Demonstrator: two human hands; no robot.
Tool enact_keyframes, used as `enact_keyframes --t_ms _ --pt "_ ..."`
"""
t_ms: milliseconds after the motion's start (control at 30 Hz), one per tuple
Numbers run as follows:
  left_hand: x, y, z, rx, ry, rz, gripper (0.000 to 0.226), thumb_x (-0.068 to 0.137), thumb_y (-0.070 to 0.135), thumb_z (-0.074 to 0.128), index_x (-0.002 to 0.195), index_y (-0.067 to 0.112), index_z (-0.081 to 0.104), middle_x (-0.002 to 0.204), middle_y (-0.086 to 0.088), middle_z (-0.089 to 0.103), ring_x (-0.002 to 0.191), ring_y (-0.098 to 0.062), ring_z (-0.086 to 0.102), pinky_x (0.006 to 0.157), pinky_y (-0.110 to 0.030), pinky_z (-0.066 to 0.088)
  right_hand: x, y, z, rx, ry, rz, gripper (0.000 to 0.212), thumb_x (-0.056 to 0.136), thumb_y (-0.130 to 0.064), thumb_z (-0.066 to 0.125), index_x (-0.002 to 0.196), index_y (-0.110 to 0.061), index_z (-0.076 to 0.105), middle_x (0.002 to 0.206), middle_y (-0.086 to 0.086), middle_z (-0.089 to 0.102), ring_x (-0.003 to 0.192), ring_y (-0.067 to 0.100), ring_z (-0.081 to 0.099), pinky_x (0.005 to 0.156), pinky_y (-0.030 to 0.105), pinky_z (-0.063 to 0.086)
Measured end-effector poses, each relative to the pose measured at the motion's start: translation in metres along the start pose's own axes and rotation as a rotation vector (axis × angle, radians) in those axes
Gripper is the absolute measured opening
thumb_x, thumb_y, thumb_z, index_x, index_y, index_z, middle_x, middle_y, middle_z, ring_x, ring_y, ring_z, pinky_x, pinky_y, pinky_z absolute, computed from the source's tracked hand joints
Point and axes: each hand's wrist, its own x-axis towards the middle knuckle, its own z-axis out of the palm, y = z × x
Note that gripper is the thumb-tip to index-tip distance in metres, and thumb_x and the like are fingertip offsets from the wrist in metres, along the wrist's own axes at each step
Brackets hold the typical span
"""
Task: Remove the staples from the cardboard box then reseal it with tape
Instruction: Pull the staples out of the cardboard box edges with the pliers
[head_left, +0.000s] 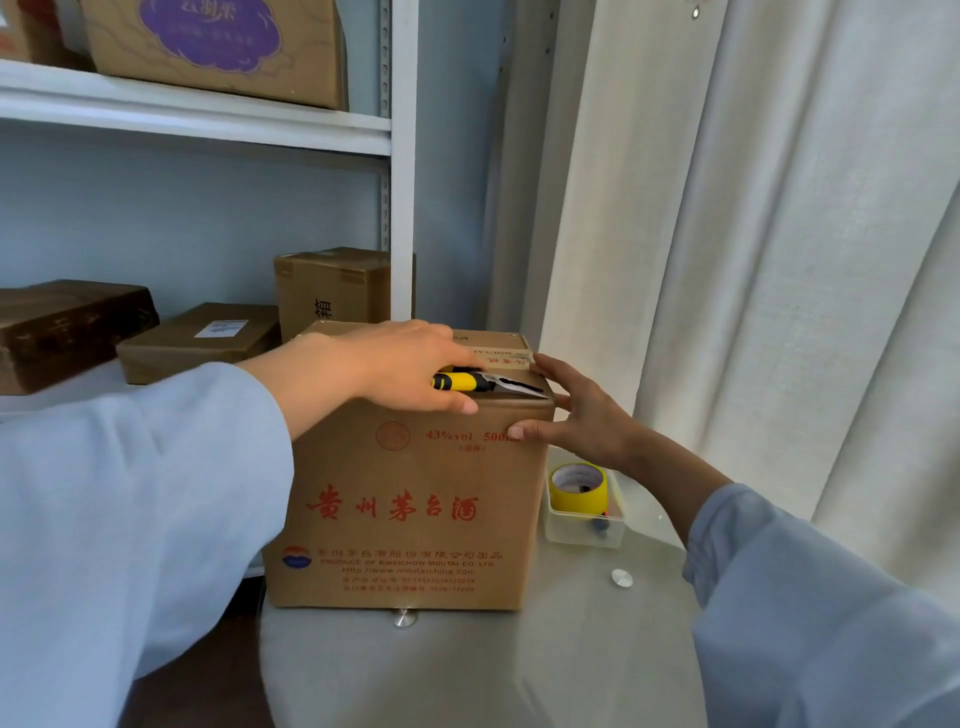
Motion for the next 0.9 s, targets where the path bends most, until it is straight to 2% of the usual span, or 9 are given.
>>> enact_keyframes --t_ms 133,267,333,433,533,667,900 --pt "0.01 -0.005 -0.001 -0.031 -0.065 0.058 0.061 0.089 0.06 0.043 0.145 0.039 0.029 0.127 0.006 0.049 0.098 -0.004 0.041 0.073 -0.02 0.035 0.0 0.002 0.0 0.002 -0.001 0.004 0.091 0.076 -0.027 0.078 0.149 -0.02 0.025 0.148 0.0 0.038 0.135 0.022 0.039 0.112 0.042 0.037" --pt "0.011 -0.002 -0.007 -0.029 -0.049 0.053 0.058 0.09 0.059 0.045 0.143 0.037 0.036 0.128 0.009 0.052 0.096 -0.003 0.04 0.069 -0.017 0.034 0.0 0.0 0.0 -0.01 -0.001 0.018 0.089 0.077 -0.028 0.076 0.149 -0.023 0.023 0.149 -0.001 0.036 0.134 0.022 0.039 0.108 0.04 0.038" --pt "0.008 0.003 -0.007 -0.043 -0.029 0.035 0.057 0.09 0.058 0.046 0.143 0.037 0.037 0.131 0.009 0.051 0.102 -0.006 0.046 0.075 -0.019 0.038 -0.001 0.0 0.0 -0.002 0.0 0.022 0.088 0.078 -0.026 0.076 0.149 -0.022 0.023 0.148 -0.001 0.036 0.134 0.022 0.039 0.108 0.04 0.038" --pt "-0.002 0.011 0.0 -0.069 0.008 -0.004 0.055 0.09 0.057 0.047 0.141 0.037 0.039 0.139 0.008 0.049 0.12 -0.013 0.049 0.091 -0.028 0.044 -0.002 -0.001 0.0 -0.004 0.001 0.023 0.09 0.077 -0.025 0.077 0.15 -0.02 0.023 0.149 0.0 0.035 0.135 0.023 0.038 0.112 0.04 0.037" --pt "-0.012 0.022 0.008 -0.084 0.067 -0.087 0.053 0.089 0.058 0.048 0.138 0.038 0.043 0.138 0.007 0.05 0.123 -0.017 0.048 0.097 -0.037 0.043 -0.003 -0.002 0.0 -0.014 -0.008 0.025 0.091 0.078 -0.025 0.076 0.151 -0.02 0.022 0.15 0.0 0.034 0.136 0.023 0.037 0.111 0.041 0.037" --pt "-0.021 0.042 0.011 -0.044 0.129 -0.18 0.053 0.09 0.058 0.048 0.137 0.034 0.045 0.135 0.004 0.053 0.121 -0.019 0.05 0.096 -0.038 0.043 -0.004 -0.002 0.001 -0.005 0.0 0.038 0.091 0.077 -0.025 0.077 0.15 -0.021 0.023 0.15 -0.001 0.034 0.136 0.025 0.038 0.111 0.043 0.037" --pt "-0.033 0.068 0.022 -0.058 0.231 -0.323 0.048 0.092 0.054 0.045 0.133 0.029 0.047 0.118 -0.003 0.057 0.11 -0.023 0.054 0.084 -0.036 0.047 -0.005 -0.004 0.002 -0.027 0.012 0.031 0.089 0.078 -0.022 0.077 0.15 -0.021 0.024 0.149 0.0 0.036 0.135 0.025 0.039 0.112 0.044 0.036"
